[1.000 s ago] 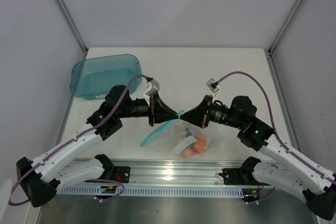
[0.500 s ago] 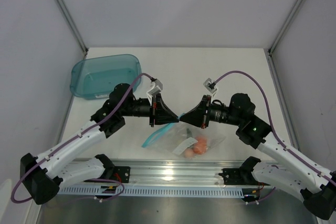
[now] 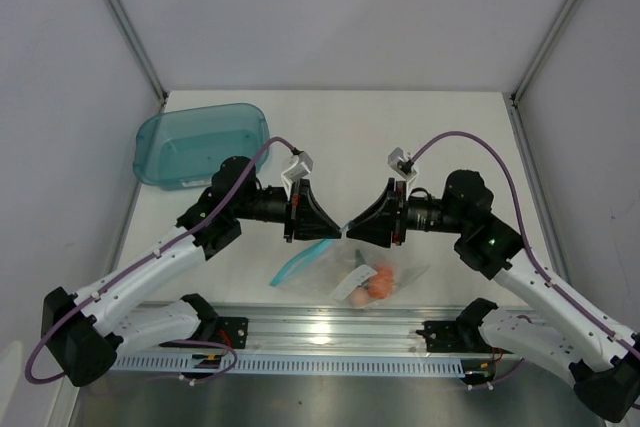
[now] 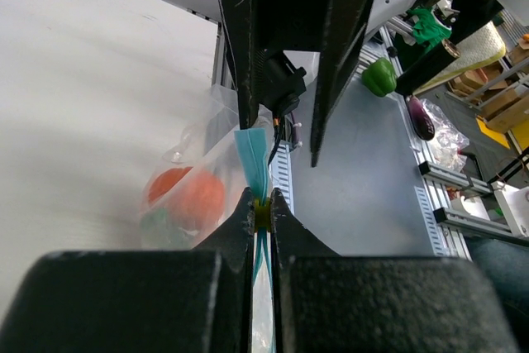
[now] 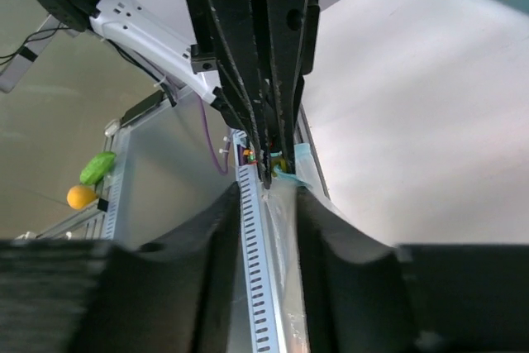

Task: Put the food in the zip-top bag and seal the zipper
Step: Zip the zipper food storage bag at the center of the board.

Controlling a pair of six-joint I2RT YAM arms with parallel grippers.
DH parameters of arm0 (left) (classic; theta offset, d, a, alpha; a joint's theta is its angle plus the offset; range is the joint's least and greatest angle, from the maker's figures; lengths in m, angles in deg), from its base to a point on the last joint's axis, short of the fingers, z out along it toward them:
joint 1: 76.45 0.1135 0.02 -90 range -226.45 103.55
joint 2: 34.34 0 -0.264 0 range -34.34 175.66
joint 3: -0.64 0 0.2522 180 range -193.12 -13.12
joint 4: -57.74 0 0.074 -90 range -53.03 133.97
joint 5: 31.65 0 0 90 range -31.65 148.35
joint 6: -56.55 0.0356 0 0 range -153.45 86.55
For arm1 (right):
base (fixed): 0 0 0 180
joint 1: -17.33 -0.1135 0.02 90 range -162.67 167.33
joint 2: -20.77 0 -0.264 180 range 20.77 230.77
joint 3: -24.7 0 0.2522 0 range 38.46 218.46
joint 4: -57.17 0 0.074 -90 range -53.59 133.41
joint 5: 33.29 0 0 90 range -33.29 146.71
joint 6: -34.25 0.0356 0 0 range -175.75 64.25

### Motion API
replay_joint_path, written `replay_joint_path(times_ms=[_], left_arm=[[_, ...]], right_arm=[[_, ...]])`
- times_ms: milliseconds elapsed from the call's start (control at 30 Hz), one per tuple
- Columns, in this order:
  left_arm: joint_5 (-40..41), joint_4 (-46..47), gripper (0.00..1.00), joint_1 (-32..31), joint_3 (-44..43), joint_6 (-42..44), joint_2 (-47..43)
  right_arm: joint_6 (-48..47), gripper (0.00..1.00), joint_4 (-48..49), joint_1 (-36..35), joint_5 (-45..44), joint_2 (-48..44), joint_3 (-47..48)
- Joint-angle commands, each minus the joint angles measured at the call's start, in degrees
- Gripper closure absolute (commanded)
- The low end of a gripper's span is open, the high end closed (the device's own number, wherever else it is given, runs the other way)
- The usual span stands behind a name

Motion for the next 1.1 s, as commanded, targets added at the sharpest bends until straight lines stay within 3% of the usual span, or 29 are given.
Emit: replay_joint_path(times_ms=[0,100,533,733,1067], left_arm=[[-2.8,1.1,0.99,0.5,-0.9,-1.1,0.1],[-3.0,1.2,0.99,0.5,-0.9,-1.1,-0.1],[-1.0,4.6,0.99,1.0,0.4,-3.7,-3.7],[1.7,6.4,0.99,1.2,1.4,-4.7,-7.3],[-1.7,6.7,0.99,1.2,0.5,-6.2,-5.0]], right_arm=[[-3.6,0.61,0.7,0.4,4.0,0.2,3.8],[-4.8,0.52,0.0,0.5,3.9,0.7,4.6],[-8.4,0.55,-3.5,0.9,4.4,4.5,8.7],[-8.5,0.46,-5.1,1.1,2.7,2.8,8.7],[-6.2,0.55,-0.5,1.3,11.6,5.4,10.5]])
